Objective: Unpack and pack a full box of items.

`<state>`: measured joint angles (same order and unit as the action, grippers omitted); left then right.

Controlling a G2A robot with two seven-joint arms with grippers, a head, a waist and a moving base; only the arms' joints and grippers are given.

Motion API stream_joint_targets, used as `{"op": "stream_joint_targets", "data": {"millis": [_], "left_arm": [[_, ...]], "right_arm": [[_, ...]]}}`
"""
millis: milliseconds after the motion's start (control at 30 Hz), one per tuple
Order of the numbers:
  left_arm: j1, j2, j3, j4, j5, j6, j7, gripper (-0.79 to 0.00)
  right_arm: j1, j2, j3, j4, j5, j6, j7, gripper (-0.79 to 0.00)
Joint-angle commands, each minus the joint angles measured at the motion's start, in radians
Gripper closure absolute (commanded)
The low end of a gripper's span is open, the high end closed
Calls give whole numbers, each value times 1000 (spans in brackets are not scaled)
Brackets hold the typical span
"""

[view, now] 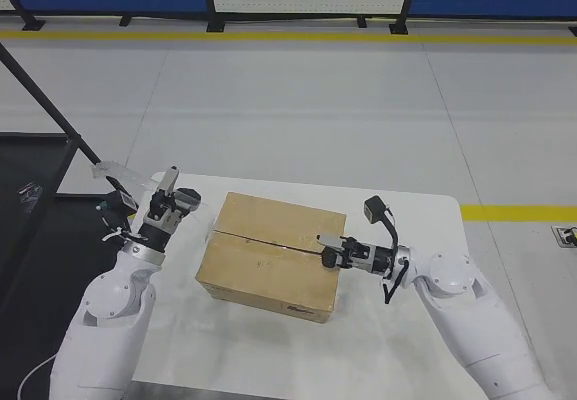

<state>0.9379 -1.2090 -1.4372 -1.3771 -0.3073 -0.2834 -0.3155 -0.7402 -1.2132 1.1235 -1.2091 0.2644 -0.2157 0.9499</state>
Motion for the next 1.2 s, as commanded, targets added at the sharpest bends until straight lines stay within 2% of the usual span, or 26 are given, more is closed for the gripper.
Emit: {"op": "stream_joint_targets", "data": {"millis": [0, 700, 1167], "left_arm": [[-1, -2, 13, -10, 10, 1, 2, -785], [-27, -26, 113, -43, 46, 3, 2, -785], [8, -27, 129, -100, 75, 9, -66, -785]], "right_arm": [[-11, 3, 12, -6, 4, -12, -8, -785], [-102, 31, 111, -52, 47, -56, -7, -785], [-99, 33, 105, -46, 56, -61, -6, -785]]}}
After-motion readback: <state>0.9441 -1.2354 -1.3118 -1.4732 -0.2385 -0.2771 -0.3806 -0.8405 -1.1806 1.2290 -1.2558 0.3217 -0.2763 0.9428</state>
